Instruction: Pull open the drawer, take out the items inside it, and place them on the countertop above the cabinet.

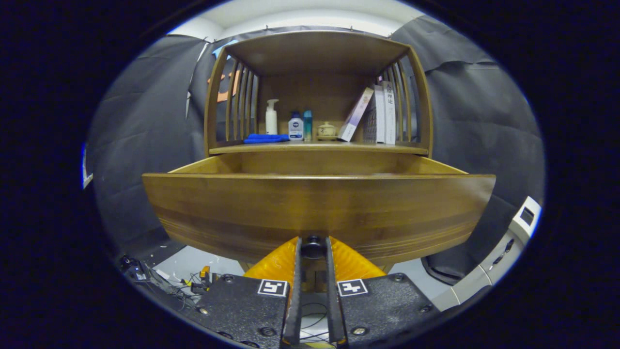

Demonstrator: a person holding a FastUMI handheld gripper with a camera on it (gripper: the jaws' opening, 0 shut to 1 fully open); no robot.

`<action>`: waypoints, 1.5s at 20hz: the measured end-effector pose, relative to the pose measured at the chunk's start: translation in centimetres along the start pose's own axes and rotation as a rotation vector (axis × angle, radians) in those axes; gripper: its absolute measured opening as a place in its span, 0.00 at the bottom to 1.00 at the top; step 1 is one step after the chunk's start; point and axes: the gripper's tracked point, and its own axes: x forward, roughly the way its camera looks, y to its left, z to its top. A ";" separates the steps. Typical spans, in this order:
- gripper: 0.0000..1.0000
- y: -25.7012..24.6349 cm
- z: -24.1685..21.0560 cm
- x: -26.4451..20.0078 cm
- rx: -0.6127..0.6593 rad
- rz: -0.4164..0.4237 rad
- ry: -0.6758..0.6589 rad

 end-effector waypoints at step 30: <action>0.94 1.2 18.2 10.4 0.056 0.060 0.334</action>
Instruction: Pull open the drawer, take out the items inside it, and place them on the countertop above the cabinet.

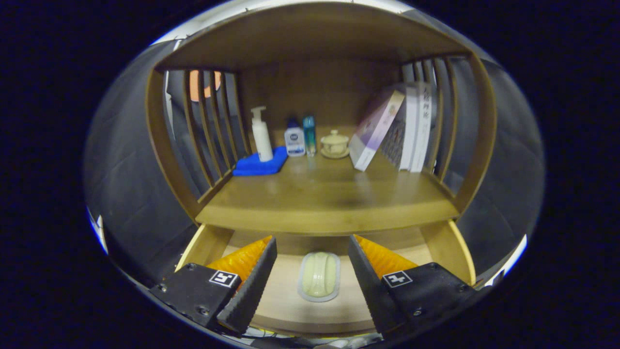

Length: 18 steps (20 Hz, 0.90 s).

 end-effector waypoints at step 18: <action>0.61 -0.7 -9.0 8.3 0.035 0.001 0.540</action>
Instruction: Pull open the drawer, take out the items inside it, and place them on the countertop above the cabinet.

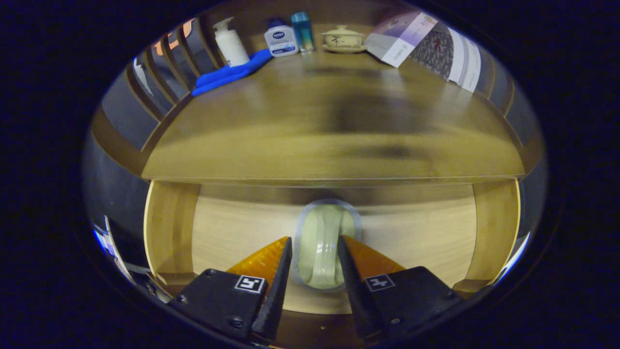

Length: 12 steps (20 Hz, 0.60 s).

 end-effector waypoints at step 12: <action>0.23 -0.4 -1.3 -4.3 0.002 0.049 -0.032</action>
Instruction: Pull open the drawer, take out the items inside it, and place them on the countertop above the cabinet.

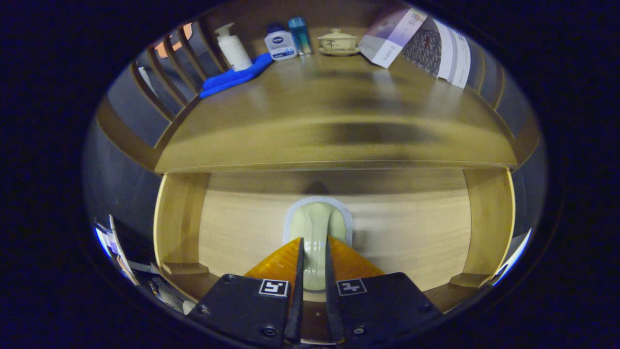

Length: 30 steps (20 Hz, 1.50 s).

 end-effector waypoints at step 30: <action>0.23 -1.3 16.7 -3.2 0.055 -0.006 -0.145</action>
